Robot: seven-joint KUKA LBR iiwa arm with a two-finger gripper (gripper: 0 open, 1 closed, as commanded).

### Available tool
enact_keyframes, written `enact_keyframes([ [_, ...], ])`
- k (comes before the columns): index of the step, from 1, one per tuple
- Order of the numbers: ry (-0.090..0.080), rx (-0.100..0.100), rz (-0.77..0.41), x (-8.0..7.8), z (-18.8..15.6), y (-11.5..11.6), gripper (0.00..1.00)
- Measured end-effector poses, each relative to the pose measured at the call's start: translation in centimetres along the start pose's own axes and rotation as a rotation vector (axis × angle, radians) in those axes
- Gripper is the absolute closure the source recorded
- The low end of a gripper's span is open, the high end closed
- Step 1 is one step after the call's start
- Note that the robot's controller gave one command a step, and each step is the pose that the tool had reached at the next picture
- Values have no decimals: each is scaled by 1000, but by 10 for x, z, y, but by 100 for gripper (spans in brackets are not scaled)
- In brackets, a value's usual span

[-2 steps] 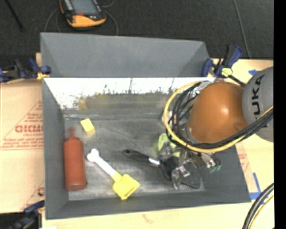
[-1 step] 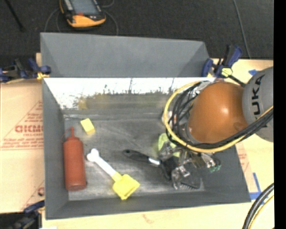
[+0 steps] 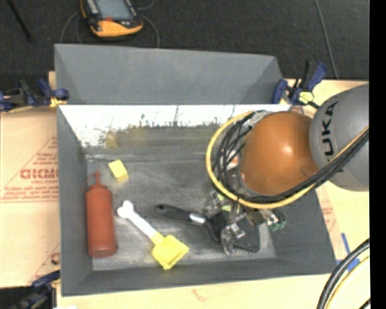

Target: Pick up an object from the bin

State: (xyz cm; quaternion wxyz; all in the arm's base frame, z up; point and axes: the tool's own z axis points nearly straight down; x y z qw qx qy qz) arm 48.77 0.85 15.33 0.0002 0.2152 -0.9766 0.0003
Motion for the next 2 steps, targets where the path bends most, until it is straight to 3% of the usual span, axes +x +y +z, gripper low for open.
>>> enact_keyframes([
  [1, -10, 2, 49, 10, 59, -19, 100],
  [2, 5, -3, 62, 13, 32, -20, 100],
])
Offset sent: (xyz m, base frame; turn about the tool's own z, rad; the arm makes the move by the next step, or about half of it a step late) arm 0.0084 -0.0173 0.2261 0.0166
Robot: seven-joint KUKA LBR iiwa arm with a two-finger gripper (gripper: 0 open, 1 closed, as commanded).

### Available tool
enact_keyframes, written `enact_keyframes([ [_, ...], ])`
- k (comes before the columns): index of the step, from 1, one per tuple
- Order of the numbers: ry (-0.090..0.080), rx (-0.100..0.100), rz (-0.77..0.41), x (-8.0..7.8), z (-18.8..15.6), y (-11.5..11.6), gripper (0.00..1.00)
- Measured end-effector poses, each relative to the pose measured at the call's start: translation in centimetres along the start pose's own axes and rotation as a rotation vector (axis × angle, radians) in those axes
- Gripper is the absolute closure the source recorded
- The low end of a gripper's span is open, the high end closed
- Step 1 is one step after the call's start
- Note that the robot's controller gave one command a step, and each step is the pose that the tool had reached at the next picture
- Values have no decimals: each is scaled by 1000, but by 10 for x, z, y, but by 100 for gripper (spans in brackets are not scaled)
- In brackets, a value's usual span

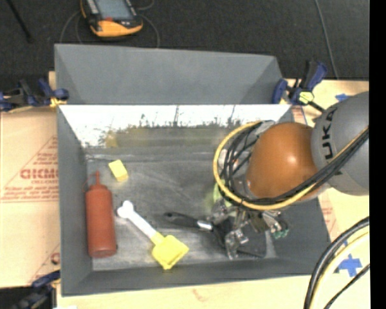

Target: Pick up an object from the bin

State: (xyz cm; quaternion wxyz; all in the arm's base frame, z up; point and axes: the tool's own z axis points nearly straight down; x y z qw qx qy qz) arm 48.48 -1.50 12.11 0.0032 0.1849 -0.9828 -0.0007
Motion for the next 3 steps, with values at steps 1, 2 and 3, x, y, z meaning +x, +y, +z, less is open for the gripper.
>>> enact_keyframes([
  [1, -12, 6, -142, -9, -31, 4, 100],
  [2, 1, -2, -208, -3, -63, -3, 100],
  [3, -5, 2, -208, -14, -149, 3, 100],
])
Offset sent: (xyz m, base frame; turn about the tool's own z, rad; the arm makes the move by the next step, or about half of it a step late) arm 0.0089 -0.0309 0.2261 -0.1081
